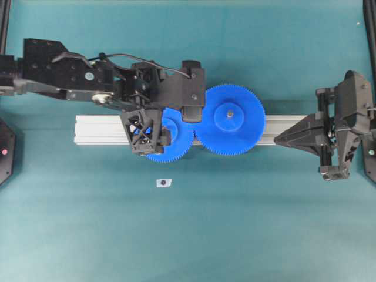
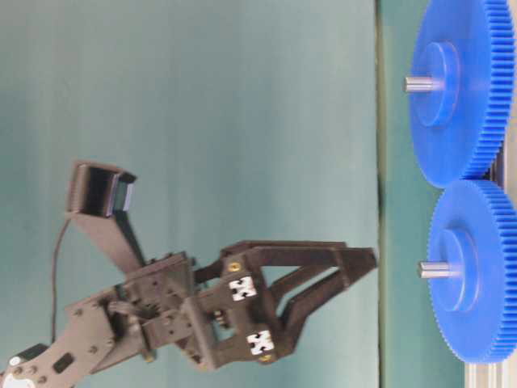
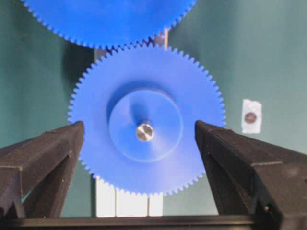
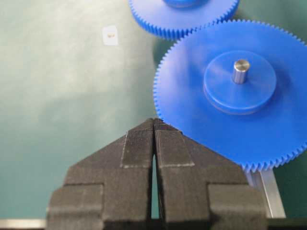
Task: Insert the small gear onto the shaft.
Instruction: 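Open the left gripper to release the gear on the shaft, then withdraw the left gripper away from the mounted gear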
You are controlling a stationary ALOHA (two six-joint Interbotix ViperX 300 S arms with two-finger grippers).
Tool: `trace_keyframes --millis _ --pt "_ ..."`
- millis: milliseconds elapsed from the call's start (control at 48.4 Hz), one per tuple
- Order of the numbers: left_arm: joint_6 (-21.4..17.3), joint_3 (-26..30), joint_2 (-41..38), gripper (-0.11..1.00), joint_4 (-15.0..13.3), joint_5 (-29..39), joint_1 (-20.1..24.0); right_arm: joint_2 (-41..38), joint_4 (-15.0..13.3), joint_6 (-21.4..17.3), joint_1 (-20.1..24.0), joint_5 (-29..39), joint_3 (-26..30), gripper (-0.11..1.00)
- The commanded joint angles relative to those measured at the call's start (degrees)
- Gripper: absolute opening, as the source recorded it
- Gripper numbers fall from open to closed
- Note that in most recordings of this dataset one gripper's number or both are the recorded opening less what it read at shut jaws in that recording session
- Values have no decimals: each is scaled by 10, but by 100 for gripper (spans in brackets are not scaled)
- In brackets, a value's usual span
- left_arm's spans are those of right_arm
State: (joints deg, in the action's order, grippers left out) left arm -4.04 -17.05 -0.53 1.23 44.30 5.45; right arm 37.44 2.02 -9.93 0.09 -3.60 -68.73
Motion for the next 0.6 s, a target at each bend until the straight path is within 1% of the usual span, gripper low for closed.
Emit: trace_keyframes --millis 0,269,579 --pt "1 8 23 91 3 -3 -2 3 1 -5 1 -4 6 1" --pt "4 8 25 91 3 -2 -4 3 0 -5 1 -4 6 1" --pt "7 -4 57 91 3 10 -20 4 1 -5 1 -4 6 1"
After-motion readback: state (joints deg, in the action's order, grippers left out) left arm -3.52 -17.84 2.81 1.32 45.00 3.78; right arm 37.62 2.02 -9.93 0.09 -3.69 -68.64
